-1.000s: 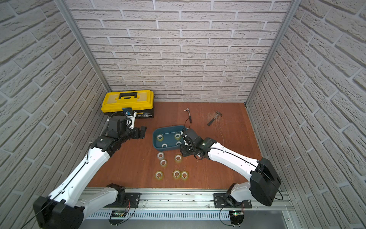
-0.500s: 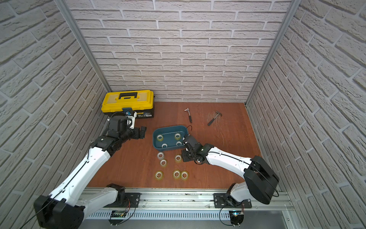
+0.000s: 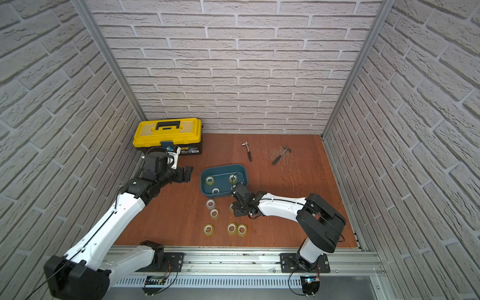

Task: Put the transparent tape into the storage box
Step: Adjust the tape at the center of the board, then pick up the tape at the center of the board.

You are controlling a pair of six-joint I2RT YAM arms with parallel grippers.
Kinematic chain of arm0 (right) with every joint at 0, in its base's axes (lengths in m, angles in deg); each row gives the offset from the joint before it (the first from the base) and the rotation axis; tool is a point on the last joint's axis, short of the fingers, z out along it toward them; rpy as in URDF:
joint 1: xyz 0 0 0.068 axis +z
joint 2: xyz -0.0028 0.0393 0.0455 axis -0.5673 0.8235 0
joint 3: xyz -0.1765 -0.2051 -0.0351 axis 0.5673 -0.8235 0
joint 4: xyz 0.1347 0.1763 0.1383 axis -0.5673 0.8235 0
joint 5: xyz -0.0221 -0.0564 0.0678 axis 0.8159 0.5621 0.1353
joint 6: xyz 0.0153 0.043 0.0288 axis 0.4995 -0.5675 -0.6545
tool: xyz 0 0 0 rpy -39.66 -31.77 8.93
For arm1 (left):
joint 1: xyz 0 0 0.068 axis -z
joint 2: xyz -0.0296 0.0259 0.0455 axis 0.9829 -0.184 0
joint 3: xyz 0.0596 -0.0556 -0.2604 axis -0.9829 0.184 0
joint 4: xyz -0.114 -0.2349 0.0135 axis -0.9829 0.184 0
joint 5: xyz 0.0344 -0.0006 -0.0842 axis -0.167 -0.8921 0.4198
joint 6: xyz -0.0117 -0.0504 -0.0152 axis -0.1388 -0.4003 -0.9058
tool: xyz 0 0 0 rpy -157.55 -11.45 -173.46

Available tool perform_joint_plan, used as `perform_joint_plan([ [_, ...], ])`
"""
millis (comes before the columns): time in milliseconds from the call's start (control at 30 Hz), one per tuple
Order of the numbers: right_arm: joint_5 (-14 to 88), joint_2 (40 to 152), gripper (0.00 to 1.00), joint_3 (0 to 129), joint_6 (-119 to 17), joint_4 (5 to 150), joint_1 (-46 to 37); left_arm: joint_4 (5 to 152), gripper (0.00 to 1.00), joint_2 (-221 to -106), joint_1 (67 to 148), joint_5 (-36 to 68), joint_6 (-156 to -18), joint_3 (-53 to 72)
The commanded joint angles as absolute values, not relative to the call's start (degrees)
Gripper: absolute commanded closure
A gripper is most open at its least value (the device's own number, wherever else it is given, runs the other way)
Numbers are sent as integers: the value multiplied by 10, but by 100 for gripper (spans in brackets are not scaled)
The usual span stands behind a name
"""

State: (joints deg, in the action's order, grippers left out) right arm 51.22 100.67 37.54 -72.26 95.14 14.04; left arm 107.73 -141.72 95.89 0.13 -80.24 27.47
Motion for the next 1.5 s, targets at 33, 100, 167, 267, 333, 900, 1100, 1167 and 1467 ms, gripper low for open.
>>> perform_joint_plan([
  [33,537,1022,60,385,-734,944,148,1067,2,-1417,961,1,-796,268],
  [100,540,1029,61,389,-737,942,149,1068,2,-1417,961,3,-796,267],
  [167,544,1027,62,392,-739,942,153,1068,2,-1414,961,0,-796,268],
  [267,553,1005,62,394,-738,944,158,1067,2,-1413,962,-2,-795,269],
  [333,557,990,62,398,-736,954,158,1067,2,-1412,962,1,-795,268],
  [900,508,811,60,319,-701,1020,163,1069,2,-1412,967,-7,-792,269],
  [1100,492,752,58,266,-702,1040,168,1071,2,-1415,972,-11,-790,268],
  [1167,485,735,57,247,-707,1038,169,1071,2,-1415,973,-8,-790,268],
  [1467,464,688,55,206,-718,1039,179,1073,2,-1414,980,-15,-788,268],
])
